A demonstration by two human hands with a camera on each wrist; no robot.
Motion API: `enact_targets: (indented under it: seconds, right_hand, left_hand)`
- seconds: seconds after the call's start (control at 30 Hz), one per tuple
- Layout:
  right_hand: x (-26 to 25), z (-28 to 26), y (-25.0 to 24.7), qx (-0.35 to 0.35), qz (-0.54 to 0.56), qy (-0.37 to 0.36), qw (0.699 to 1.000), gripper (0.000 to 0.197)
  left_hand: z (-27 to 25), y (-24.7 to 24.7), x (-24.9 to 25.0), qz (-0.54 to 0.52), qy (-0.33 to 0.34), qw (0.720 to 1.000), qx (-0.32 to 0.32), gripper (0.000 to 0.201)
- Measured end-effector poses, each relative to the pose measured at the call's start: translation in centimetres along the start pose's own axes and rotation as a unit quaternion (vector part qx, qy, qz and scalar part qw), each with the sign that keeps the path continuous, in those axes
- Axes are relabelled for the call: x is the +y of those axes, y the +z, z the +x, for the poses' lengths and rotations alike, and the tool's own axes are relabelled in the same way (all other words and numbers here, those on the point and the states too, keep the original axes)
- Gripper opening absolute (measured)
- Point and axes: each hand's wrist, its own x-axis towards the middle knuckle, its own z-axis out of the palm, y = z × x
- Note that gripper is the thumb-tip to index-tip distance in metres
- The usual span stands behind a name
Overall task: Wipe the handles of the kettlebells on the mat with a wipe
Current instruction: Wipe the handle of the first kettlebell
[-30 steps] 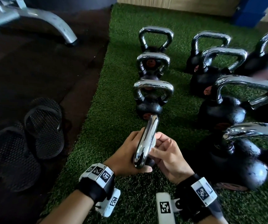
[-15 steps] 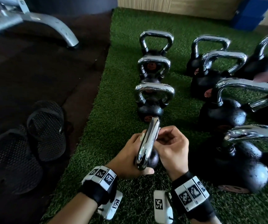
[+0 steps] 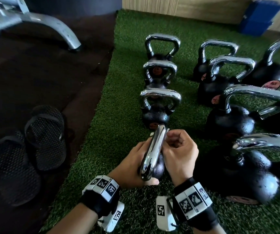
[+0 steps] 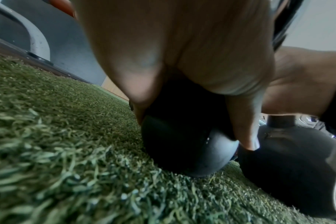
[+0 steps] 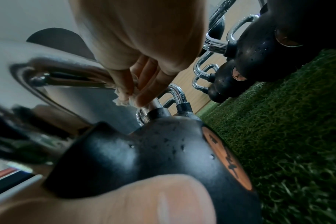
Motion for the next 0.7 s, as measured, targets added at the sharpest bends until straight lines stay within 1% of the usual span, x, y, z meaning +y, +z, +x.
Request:
enact_targets:
  seconds: [0.13,0.23,0.3,0.37,0.43,0.47,0.53,0.57,0.6,0.63,0.7]
  right_hand:
    - [-0.1,1.4,-0.2,-0.007,-0.070,0.030,0.997,0.023]
    - [0.0,1.7,-0.2,-0.038,-0.102,0.074,0.991,0.018]
    - [0.2,1.5,0.2,-0.048,-0.122,0.107,0.986,0.018]
    - [0.2,1.4,0.6,-0.051,-0.147,0.122,0.980,0.020]
    - [0.0,1.4,0.7,-0.058,-0.149,0.126,0.979,0.020]
    - [-0.2,1.4,0.5,-0.067,-0.147,0.120,0.980,0.020]
    - [-0.8,1.2,-0.1,-0.076,-0.147,0.096,0.981,0.021]
    - [-1.1,1.2,-0.6,-0.080,-0.151,0.069,0.983,0.025]
    - [-1.4,1.3,-1.1,-0.090,-0.156,0.025,0.983,0.033]
    - [-1.8,1.5,-1.6,-0.109,-0.161,-0.030,0.980,0.046]
    - [-2.5,2.4,-2.3,-0.177,-0.165,-0.128,0.962,0.068]
  left_hand:
    - [0.2,0.2,-0.5,0.003,-0.018,1.000,0.000,0.116]
    - [0.1,0.2,-1.0,-0.005,-0.034,0.999,0.000,0.118]
    - [0.0,0.3,-1.2,-0.009,-0.046,0.999,-0.004,0.118]
    - [0.0,0.2,-1.0,-0.004,-0.053,0.999,-0.006,0.116]
    - [0.1,-0.1,-0.5,0.038,-0.054,0.998,-0.008,0.113]
    - [0.0,-0.3,-0.3,0.088,-0.050,0.995,-0.011,0.113]
    - [-0.5,-0.6,-0.1,0.220,-0.045,0.974,-0.023,0.123]
    - [-1.0,-0.7,-0.1,0.268,-0.040,0.962,-0.012,0.129]
    - [-1.3,-0.8,0.0,0.290,-0.033,0.956,0.013,0.133]
    - [-1.7,-0.8,0.2,0.294,-0.031,0.954,0.038,0.136]
    - [-2.0,-0.7,0.8,0.289,-0.053,0.953,0.070,0.136]
